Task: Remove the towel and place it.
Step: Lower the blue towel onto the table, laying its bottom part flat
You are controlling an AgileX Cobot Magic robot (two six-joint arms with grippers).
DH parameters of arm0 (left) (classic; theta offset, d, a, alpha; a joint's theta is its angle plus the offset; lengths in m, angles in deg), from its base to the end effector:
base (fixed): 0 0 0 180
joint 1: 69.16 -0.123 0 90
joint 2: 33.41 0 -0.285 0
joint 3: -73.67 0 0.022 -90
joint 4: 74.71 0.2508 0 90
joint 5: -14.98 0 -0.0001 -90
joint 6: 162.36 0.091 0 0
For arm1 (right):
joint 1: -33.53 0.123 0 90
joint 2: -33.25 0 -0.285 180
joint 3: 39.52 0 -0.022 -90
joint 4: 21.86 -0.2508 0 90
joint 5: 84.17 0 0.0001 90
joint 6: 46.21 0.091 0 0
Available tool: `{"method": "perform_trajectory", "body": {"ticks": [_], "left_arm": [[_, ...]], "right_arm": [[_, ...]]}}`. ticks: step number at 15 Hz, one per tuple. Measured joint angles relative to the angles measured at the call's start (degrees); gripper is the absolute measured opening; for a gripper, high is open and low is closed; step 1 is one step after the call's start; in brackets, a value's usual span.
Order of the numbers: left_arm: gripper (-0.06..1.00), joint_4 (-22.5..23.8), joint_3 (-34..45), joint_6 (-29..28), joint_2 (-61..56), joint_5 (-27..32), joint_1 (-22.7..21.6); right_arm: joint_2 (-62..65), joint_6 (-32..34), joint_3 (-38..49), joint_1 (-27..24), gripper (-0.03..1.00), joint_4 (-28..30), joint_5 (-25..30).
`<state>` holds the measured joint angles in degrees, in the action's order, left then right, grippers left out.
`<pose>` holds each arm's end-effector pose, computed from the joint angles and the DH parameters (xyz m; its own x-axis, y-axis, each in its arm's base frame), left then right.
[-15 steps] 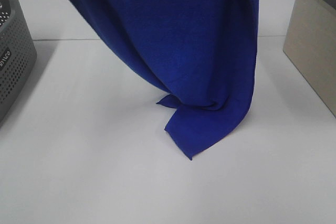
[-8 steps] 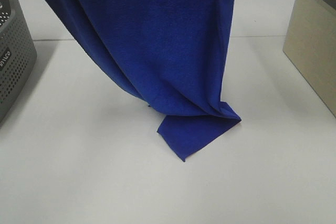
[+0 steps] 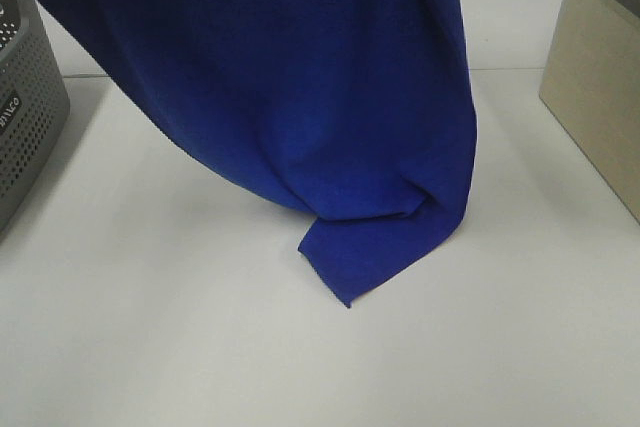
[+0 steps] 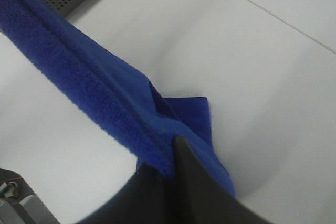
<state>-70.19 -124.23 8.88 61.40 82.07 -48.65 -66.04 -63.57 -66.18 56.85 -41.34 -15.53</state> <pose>0.2988 -0.1047 0.4118 -0.7892 0.1655 -0.5915 0.2149 0.9765 -0.0135 0.2957 0.1583 0.4337 -0.5965 -0.4372 -0.6731 -0.6733 0.7291 0.1230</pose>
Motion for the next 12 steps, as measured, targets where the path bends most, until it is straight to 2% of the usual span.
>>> {"method": "perform_trajectory", "body": {"ticks": [5, 9, 12], "left_arm": [[0.00, -5.27, 1.20, -0.23, -9.40, 1.66, 0.00], [0.00, -12.61, 9.45, -2.64, -22.29, 1.60, 0.00], [0.00, -18.68, 10.54, -2.81, -31.80, 1.72, 0.00]], "right_arm": [[7.73, 3.78, 2.64, -0.06, 0.00, -5.50, 0.69], [20.51, 6.25, 11.57, -0.06, 0.00, -11.86, 0.86], [28.59, 6.25, 13.98, -0.06, 0.00, -16.50, 1.15]]}}
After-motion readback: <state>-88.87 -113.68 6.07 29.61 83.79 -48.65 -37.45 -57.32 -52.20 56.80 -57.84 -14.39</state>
